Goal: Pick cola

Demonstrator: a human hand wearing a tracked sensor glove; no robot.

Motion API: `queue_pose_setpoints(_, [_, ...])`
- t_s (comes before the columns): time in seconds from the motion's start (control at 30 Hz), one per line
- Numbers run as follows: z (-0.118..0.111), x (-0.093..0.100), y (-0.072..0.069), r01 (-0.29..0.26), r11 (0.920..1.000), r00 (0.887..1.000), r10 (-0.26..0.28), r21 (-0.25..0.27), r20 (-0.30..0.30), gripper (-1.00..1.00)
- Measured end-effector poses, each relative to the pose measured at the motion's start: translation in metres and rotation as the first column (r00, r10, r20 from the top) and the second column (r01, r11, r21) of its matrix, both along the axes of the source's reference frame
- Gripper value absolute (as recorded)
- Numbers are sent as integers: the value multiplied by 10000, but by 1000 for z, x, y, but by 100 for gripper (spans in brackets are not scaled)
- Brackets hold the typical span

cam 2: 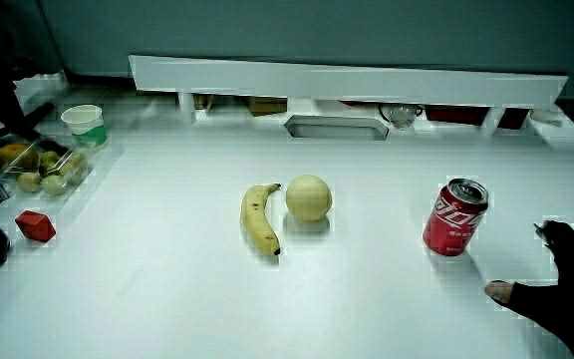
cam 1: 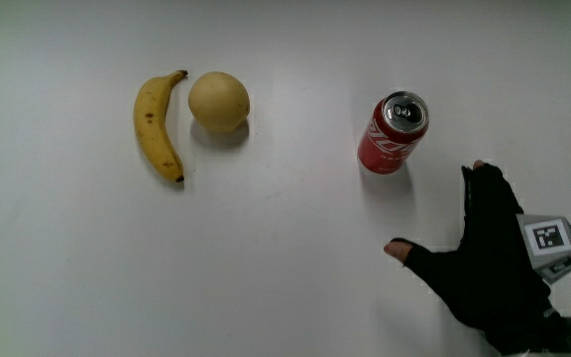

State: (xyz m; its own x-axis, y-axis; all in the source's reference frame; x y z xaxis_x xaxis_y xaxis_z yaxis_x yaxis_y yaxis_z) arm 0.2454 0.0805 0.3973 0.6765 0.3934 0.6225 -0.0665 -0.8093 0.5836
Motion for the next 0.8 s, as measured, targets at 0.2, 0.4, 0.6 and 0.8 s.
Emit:
queue_pose_setpoints(0.2, [6, 6, -22, -316, 9984, 9992, 304, -477, -258, 0])
queue_pose_setpoints(0.4, [16, 10, -43, -707, 9966, 9971, 717, -421, 236, 0])
queue_pose_setpoints(0.6, [27, 12, -63, -1002, 9920, 9945, 1022, -770, 226, 0])
queue_pose_setpoints(0.8, [44, 11, -84, -1091, 9911, 9922, 1133, -766, 528, 0])
